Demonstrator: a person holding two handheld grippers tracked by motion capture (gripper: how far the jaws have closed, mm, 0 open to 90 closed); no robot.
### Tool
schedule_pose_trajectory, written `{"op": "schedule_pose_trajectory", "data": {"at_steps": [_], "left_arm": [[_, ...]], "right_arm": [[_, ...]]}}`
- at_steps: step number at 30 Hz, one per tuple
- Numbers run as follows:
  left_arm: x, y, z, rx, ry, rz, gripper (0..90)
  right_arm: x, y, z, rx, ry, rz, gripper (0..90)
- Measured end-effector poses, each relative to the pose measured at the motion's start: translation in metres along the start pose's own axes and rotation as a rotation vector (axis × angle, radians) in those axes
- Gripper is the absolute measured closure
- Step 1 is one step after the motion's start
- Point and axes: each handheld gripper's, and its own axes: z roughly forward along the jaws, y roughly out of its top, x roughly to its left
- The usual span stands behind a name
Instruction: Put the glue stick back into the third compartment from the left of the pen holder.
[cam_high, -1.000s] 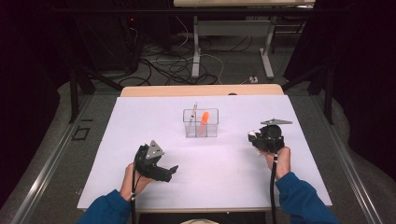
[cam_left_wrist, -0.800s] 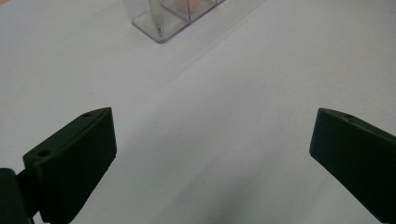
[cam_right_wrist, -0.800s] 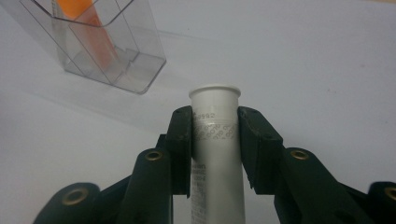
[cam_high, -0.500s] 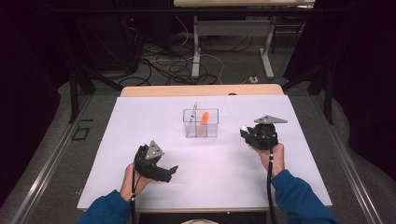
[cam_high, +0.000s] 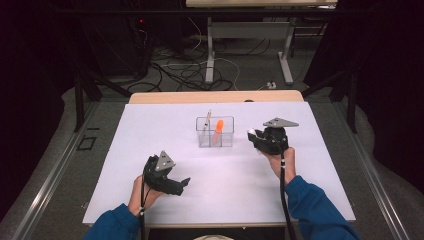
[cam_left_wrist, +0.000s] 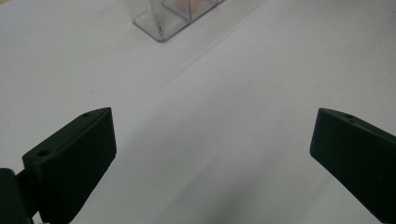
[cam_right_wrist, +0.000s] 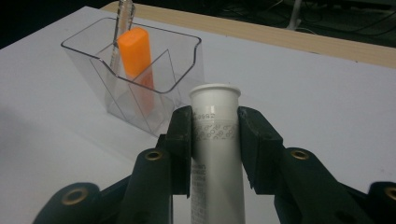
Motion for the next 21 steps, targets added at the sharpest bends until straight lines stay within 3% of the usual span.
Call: {"op": "schedule_pose_trajectory", "data": {"at_steps": [9,10,19,21], "left_arm": [[-0.001,0.000,-0.002,-0.001,-0.016,0.001,0.1],[-0.001,-0.001,-0.001,-0.011,-0.002,0.003,0.1],[-0.001,0.000,-0.001,0.008,-0.016,0.010,0.1],[-0.001,-0.001,0.000,-0.008,-0.005,0.007,0.1]], "right_arm": [[0.013,0.011,0.015,-0.035,0.044,-0.026,66.8],[0.013,0.012,0.016,-0.036,0.051,-0.029,66.9],[0.021,0.022,0.030,-0.076,0.087,-0.038,66.8],[0.022,0.025,0.032,-0.086,0.091,-0.036,66.8]]}}
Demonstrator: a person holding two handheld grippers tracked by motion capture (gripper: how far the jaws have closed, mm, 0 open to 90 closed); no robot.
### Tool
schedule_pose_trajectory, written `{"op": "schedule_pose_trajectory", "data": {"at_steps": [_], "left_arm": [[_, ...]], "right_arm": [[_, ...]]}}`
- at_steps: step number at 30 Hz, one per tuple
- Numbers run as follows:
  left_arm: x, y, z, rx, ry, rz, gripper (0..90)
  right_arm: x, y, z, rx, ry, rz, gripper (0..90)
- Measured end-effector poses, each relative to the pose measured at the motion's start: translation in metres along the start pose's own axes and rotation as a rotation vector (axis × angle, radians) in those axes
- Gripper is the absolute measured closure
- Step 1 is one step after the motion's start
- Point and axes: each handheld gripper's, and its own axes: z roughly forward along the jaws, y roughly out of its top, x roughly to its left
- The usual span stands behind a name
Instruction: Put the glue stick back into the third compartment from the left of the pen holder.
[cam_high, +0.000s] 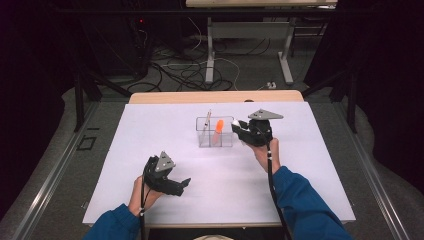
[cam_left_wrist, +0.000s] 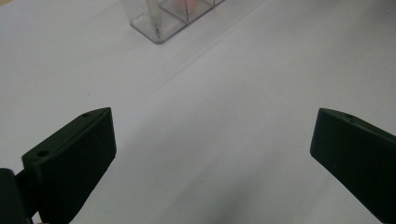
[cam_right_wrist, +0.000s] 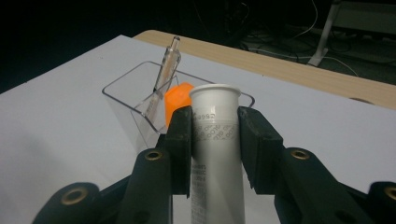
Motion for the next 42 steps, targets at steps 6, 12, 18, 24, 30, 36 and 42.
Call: {"op": "schedule_pose_trajectory", "data": {"at_steps": [6,12,18,24,30,36,42], "left_arm": [[0.001,0.001,-0.001,0.015,-0.014,0.001,0.1],[0.001,0.001,-0.001,0.016,-0.016,0.000,0.1],[0.000,0.000,0.001,0.000,-0.006,-0.004,0.1],[0.001,0.000,-0.001,0.015,-0.016,0.000,0.1],[0.002,0.000,-0.001,0.015,-0.016,-0.001,0.1],[0.002,0.000,-0.001,0.016,-0.019,-0.001,0.1],[0.001,0.000,0.001,0.001,-0.008,-0.002,0.1]], "right_arm": [[0.002,0.009,0.008,-0.032,0.010,0.004,66.8],[0.000,0.013,0.018,-0.056,0.010,0.007,66.8],[-0.001,0.017,0.028,-0.089,0.003,0.009,66.7],[-0.001,0.021,0.040,-0.114,0.004,0.012,66.6],[-0.001,0.023,0.050,-0.131,0.003,0.015,66.6],[-0.004,0.020,0.058,-0.130,0.000,0.027,66.6],[-0.005,0.018,0.065,-0.139,0.000,0.044,66.5]]}}
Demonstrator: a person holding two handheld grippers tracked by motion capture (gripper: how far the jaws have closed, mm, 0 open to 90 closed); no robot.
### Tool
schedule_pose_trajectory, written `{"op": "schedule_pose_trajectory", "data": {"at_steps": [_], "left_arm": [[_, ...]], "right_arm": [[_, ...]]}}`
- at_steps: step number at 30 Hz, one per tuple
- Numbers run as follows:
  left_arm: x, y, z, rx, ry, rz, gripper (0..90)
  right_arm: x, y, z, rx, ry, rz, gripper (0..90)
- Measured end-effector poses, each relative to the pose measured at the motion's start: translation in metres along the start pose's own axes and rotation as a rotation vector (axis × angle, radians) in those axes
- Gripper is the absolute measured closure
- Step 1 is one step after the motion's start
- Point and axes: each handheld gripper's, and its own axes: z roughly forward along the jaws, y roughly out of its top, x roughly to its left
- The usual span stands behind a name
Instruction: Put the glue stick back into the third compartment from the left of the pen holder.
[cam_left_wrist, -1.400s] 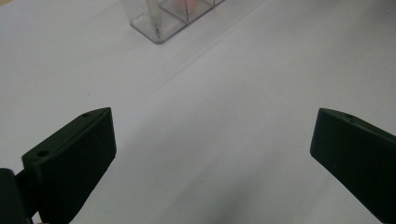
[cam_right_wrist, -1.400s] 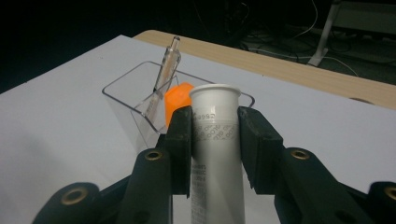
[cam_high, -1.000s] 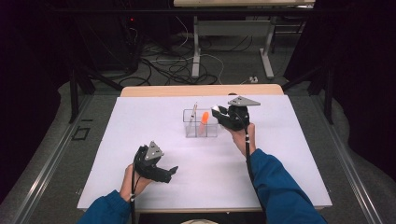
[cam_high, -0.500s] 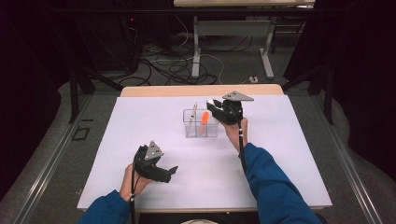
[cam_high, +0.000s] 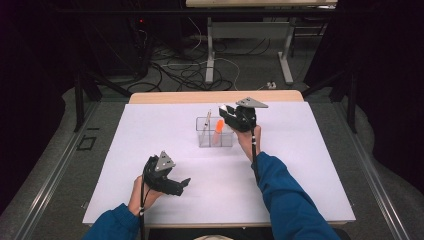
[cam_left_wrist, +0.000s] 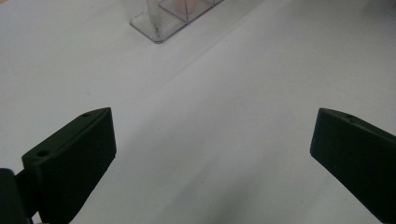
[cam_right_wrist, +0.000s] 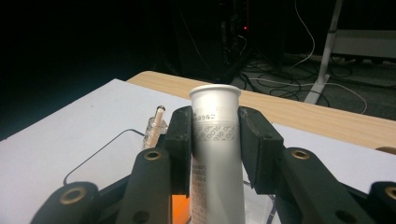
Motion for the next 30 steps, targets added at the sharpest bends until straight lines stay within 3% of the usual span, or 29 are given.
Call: {"op": "schedule_pose_trajectory", "data": {"at_steps": [5,8,10,15,19,23,30], "left_arm": [[0.001,0.001,-0.002,0.016,-0.011,0.003,0.1],[0.000,0.000,-0.001,-0.003,0.003,0.000,0.1],[0.001,0.000,-0.001,-0.005,-0.001,-0.005,0.1],[-0.001,0.000,-0.002,-0.002,-0.001,-0.008,0.1],[-0.001,0.001,-0.001,-0.002,0.002,0.003,0.1],[0.000,0.001,-0.002,0.016,-0.009,0.007,0.1],[-0.001,0.001,-0.001,-0.003,0.007,0.002,0.1]], "right_arm": [[0.002,-0.004,0.005,0.007,0.008,0.007,66.4],[0.004,-0.006,0.006,0.027,0.003,0.000,65.4],[0.005,-0.005,0.003,0.045,-0.001,-0.006,56.2],[0.008,-0.001,-0.017,0.130,0.011,-0.040,30.5],[0.008,-0.007,-0.037,0.204,0.041,-0.062,21.9],[0.008,-0.015,-0.052,0.261,0.070,-0.086,16.3],[0.007,-0.025,-0.074,0.309,0.118,-0.119,13.5]]}}
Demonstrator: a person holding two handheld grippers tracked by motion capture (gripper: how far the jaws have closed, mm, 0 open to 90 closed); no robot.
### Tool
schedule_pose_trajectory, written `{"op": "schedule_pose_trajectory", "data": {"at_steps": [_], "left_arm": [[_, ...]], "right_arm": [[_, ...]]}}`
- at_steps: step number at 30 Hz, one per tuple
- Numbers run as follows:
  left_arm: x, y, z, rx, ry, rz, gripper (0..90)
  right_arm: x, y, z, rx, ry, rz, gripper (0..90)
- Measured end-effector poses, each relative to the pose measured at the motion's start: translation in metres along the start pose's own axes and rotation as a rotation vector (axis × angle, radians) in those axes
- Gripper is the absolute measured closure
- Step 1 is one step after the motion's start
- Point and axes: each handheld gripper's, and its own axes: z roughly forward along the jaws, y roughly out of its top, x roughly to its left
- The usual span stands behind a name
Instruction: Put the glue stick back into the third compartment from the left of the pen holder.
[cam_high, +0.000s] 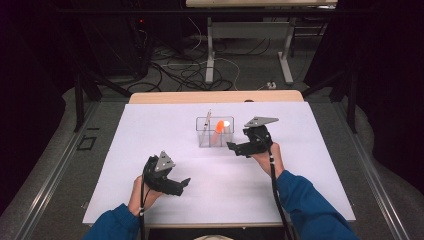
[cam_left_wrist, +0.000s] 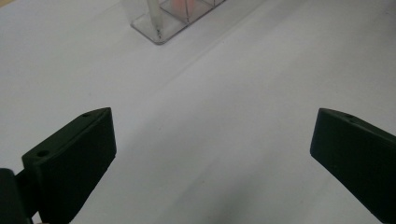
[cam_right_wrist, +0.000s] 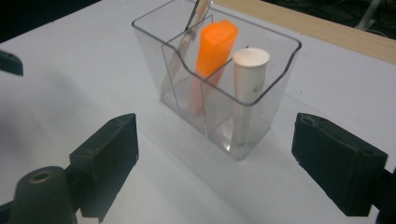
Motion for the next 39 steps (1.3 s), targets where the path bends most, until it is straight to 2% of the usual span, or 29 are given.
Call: {"op": "schedule_pose_trajectory", "data": {"at_steps": [6,12,14,16,18,20,24,26,29,30,31,32,33,34,39], "left_arm": [[-0.001,0.000,0.000,0.000,0.000,0.000,0.1],[-0.002,-0.001,0.000,0.001,-0.001,0.002,0.1],[-0.002,-0.001,0.000,0.002,-0.003,0.000,0.1],[-0.003,-0.001,0.000,0.006,-0.005,-0.005,0.1],[-0.003,-0.001,-0.001,0.021,-0.015,-0.002,0.1],[-0.004,-0.002,0.000,-0.001,-0.007,-0.006,0.0],[-0.004,-0.002,0.000,-0.001,-0.007,-0.005,0.0],[-0.004,-0.002,0.000,0.001,-0.004,-0.003,0.0],[-0.004,-0.002,-0.001,0.000,-0.001,0.001,0.0],[-0.004,-0.002,-0.001,-0.001,-0.001,0.002,0.0],[-0.004,-0.002,-0.001,-0.002,-0.001,0.002,0.0],[-0.004,-0.002,-0.001,-0.002,-0.001,0.002,0.0],[-0.003,-0.002,-0.002,0.012,-0.015,0.005,0.0],[-0.004,-0.002,-0.001,-0.003,-0.001,0.001,0.0],[-0.004,-0.002,-0.002,0.011,-0.015,0.002,0.0]], "right_arm": [[0.001,-0.013,-0.016,0.009,0.024,-0.006,9.3],[0.004,-0.026,-0.034,0.035,0.029,-0.020,6.5],[0.004,-0.030,-0.039,0.048,0.025,-0.028,5.6],[0.004,-0.035,-0.044,0.038,0.020,-0.023,5.2],[0.004,-0.041,-0.051,0.070,0.012,-0.036,4.3],[0.006,-0.047,-0.053,0.058,0.003,-0.055,2.9],[0.008,-0.057,-0.061,0.063,0.005,-0.067,0.9],[0.008,-0.062,-0.065,0.076,0.002,-0.061,0.0],[0.005,-0.070,-0.071,0.066,-0.004,-0.051,0.0],[0.004,-0.073,-0.073,0.052,0.007,-0.045,0.0],[0.003,-0.075,-0.077,0.083,0.006,-0.040,0.0],[0.002,-0.079,-0.079,0.073,0.007,-0.032,0.0],[0.002,-0.082,-0.080,0.063,0.000,-0.034,0.0],[0.001,-0.084,-0.082,0.069,-0.004,-0.034,0.0],[0.000,-0.094,-0.091,0.070,-0.016,-0.038,0.0]]}}
